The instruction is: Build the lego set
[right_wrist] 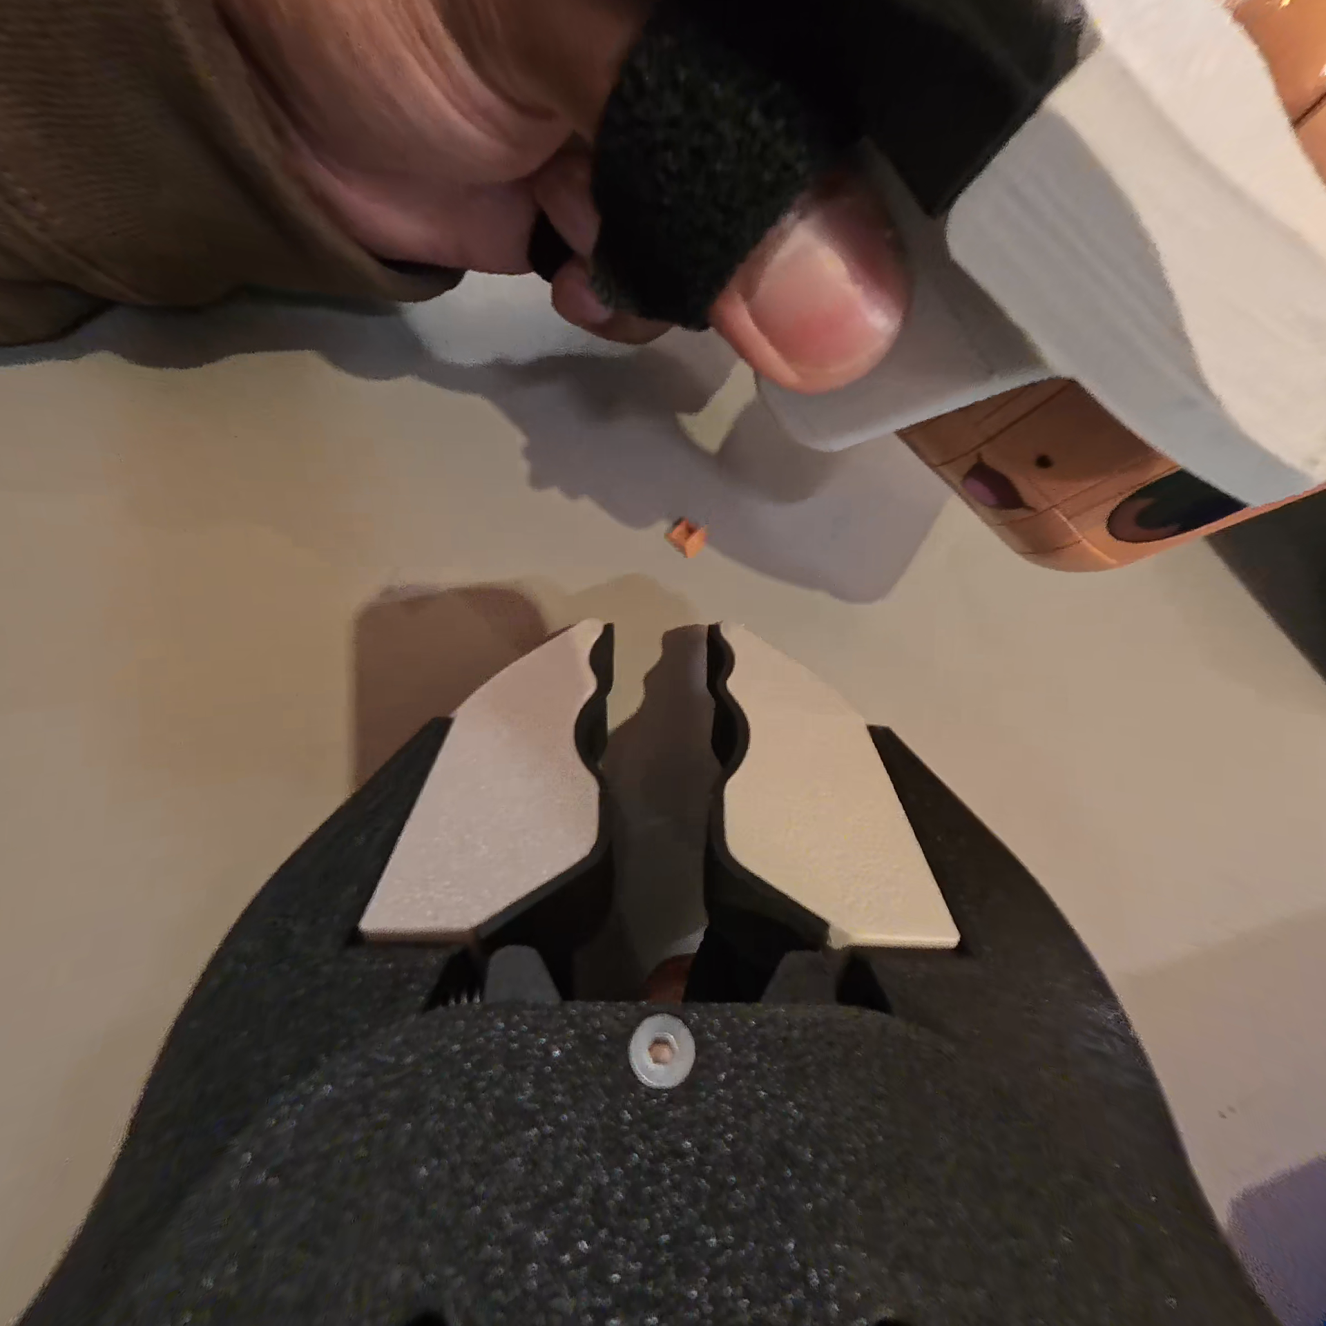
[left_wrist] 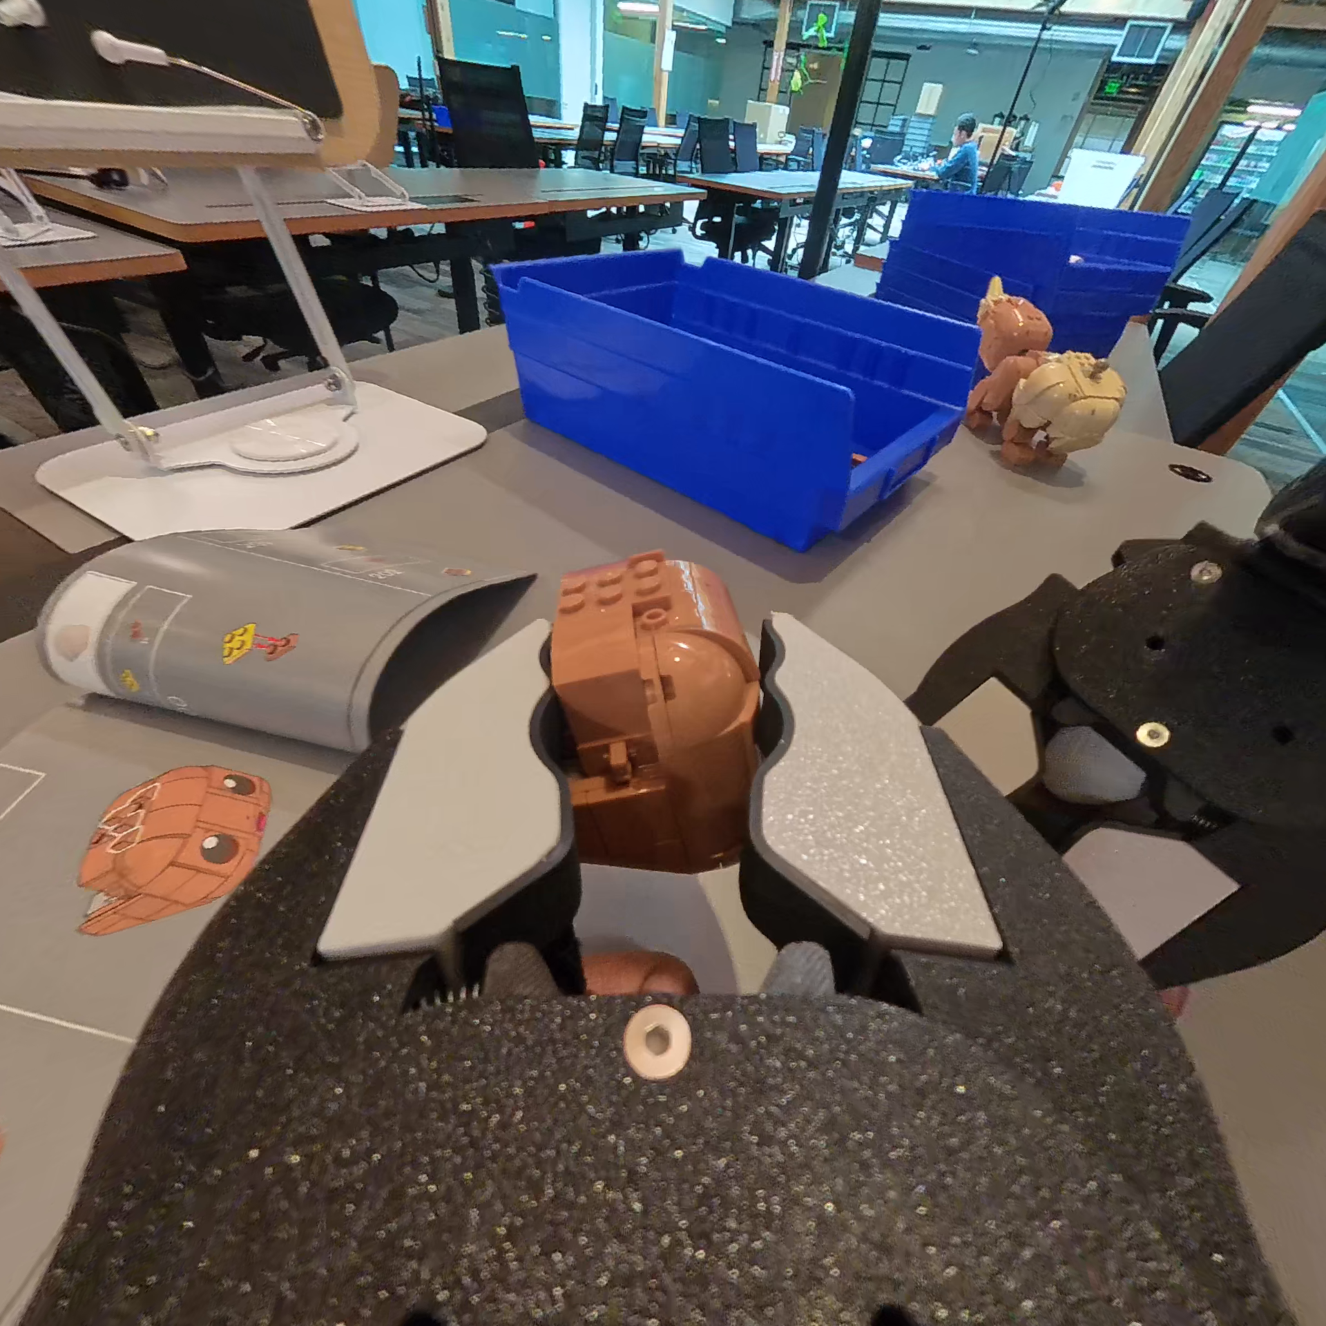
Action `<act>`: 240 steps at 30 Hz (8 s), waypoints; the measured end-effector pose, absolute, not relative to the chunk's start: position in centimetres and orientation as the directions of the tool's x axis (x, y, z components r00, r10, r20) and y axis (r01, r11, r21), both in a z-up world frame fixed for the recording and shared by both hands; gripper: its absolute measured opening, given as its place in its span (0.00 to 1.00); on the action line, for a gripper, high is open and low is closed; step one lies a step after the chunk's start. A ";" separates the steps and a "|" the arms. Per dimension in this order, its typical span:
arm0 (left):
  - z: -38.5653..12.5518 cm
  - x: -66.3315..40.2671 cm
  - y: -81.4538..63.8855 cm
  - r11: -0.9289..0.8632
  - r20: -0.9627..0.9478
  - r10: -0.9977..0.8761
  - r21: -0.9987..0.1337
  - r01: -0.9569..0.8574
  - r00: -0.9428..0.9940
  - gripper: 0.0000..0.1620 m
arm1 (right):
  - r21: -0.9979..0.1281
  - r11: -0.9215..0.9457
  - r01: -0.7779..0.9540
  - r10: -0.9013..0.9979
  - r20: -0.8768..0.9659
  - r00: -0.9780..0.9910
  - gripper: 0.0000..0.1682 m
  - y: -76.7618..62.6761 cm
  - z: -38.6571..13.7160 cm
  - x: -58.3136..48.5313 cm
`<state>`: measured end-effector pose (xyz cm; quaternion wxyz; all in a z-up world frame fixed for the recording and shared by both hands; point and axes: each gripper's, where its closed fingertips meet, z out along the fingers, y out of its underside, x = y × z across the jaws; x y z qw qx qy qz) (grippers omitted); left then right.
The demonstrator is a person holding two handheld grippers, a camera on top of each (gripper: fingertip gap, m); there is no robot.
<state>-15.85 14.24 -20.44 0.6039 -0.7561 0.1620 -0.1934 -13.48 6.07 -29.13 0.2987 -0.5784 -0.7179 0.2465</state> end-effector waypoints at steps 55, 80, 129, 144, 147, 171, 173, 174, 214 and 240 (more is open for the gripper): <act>-21.6 -14.0 14.0 -0.254 0.115 -0.526 -0.967 -0.027 0.843 0.32 | -0.700 0.153 0.697 0.974 0.225 0.012 0.16 13.7 -26.5 5.1; -23.0 -11.6 13.5 -0.289 0.123 -0.592 -0.955 -0.067 0.797 0.32 | -0.664 0.028 0.747 0.988 0.130 0.079 0.12 13.9 -29.4 2.1; -21.5 -5.1 10.3 -0.075 -0.040 -0.785 -0.984 -0.159 0.618 0.32 | -0.873 0.184 0.452 0.931 0.007 -0.366 0.04 7.9 -18.5 -8.9; -21.5 -4.8 10.0 -0.075 -0.036 -0.801 -0.984 -0.161 0.597 0.32 | -0.891 0.238 0.387 0.919 0.078 -0.387 0.14 7.6 -18.2 -8.1; -21.4 -4.8 9.9 -0.097 -0.001 -0.810 -0.986 -0.136 0.586 0.32 | -0.903 0.310 0.299 0.889 0.164 -0.427 0.15 6.9 -17.2 -7.7; -21.3 -5.3 10.0 -0.128 0.039 -0.805 -0.986 -0.109 0.592 0.31 | -0.876 0.325 0.357 0.906 0.179 -0.384 0.11 7.4 -18.6 -8.2; -21.2 -5.2 10.0 -0.129 0.045 -0.808 -0.986 -0.102 0.587 0.31 | -0.876 0.319 0.361 0.910 0.177 -0.374 0.10 7.5 -18.6 -8.2; -21.2 -5.2 9.9 -0.129 0.047 -0.810 -0.987 -0.100 0.584 0.31 | -0.875 0.318 0.364 0.912 0.177 -0.371 0.09 7.5 -18.6 -8.2; -23.2 -5.0 9.2 -0.148 -0.031 -0.824 -0.952 -0.267 0.566 0.31 | -0.726 0.290 0.624 0.884 -0.046 -0.465 0.00 7.8 -20.9 -7.5; -23.9 -5.4 9.4 -0.143 -0.097 -0.808 -0.924 -0.354 0.582 0.31 | -0.636 0.246 0.732 0.877 -0.176 -0.447 0.00 8.2 -21.8 -7.6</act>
